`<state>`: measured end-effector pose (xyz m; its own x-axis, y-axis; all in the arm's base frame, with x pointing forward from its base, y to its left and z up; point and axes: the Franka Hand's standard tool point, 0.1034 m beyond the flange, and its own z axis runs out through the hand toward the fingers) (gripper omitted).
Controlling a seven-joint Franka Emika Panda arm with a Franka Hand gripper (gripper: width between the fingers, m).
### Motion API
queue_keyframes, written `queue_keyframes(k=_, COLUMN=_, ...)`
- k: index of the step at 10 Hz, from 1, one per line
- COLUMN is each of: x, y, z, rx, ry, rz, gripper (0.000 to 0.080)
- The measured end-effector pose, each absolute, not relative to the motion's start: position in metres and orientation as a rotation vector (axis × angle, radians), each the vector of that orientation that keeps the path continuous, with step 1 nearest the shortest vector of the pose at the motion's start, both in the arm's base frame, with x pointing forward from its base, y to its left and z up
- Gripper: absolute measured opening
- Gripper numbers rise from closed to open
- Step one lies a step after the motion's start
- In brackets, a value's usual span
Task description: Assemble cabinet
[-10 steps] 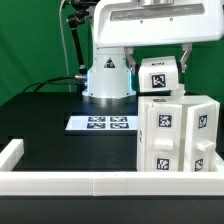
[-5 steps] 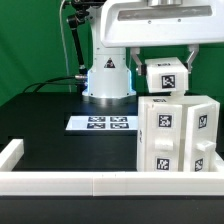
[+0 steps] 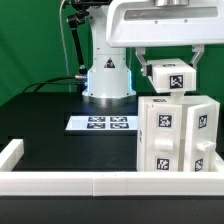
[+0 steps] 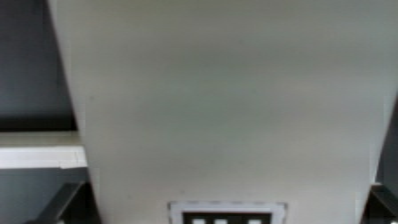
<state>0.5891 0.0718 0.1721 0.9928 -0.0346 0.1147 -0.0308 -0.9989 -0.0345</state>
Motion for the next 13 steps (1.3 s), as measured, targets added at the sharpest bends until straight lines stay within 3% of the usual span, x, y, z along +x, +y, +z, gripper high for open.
queue_keyframes(k=6, x=0.596, y=0.080, z=0.171, rx=-3.096, ry=0.017, rz=-0.265, gripper=0.0560)
queue_keyframes(k=13, x=0.591, y=0.079, z=0.155, rx=-3.100, ry=0.014, rz=-0.285, gripper=0.0560)
